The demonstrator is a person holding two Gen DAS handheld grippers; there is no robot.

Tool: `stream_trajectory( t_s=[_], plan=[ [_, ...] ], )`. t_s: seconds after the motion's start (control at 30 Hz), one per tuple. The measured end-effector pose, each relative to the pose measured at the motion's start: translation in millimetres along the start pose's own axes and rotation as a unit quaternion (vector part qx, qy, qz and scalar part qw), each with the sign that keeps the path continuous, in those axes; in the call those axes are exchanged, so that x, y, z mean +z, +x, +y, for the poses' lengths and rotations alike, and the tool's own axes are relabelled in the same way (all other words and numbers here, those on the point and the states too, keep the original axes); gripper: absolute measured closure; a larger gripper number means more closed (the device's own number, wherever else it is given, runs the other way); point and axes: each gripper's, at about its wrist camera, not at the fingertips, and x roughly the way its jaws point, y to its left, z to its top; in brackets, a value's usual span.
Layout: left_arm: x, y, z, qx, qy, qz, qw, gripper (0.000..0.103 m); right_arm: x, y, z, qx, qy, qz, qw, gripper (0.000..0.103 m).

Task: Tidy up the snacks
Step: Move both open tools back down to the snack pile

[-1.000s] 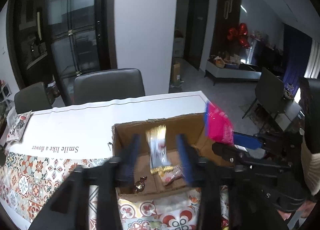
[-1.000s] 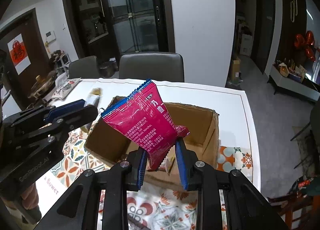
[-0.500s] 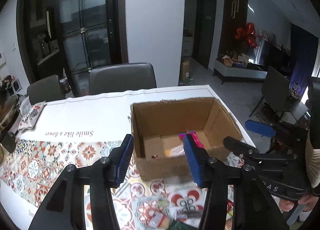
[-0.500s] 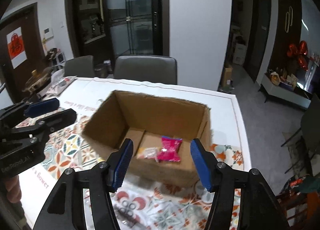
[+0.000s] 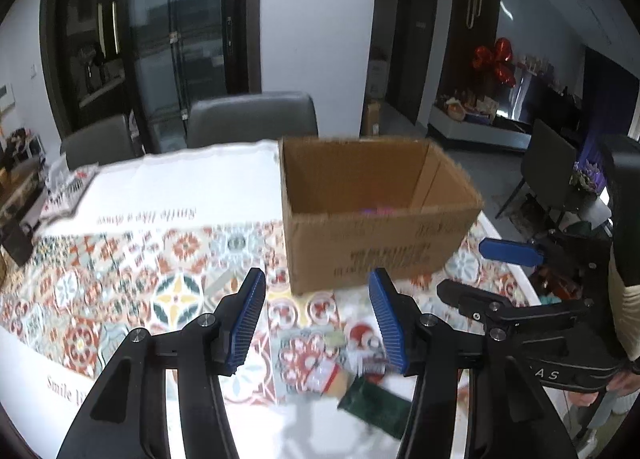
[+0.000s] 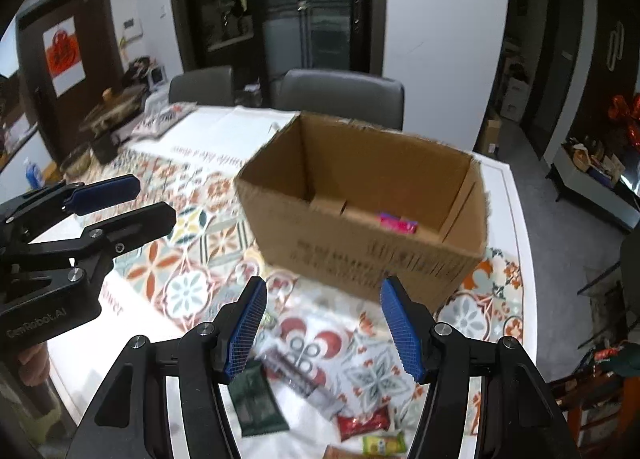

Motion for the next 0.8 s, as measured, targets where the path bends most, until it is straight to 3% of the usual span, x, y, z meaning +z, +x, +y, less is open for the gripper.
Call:
stream_trajectory(
  t_s=[0.43, 0.8],
  plan=[
    [-70.4, 14.8, 4.7, -0.025, -0.005, 0.034, 0.9991, 0.050, -45.5, 32.9, 29.2, 0.010, -0.042, 0.078, 0.996, 0.043],
    [-101.7, 51.4, 4.5, -0.057, -0.015, 0.085, 0.9946, 0.051, -74.6, 63.0, 33.1, 0.014, -0.054, 0.133, 0.990, 0.043]
  ],
)
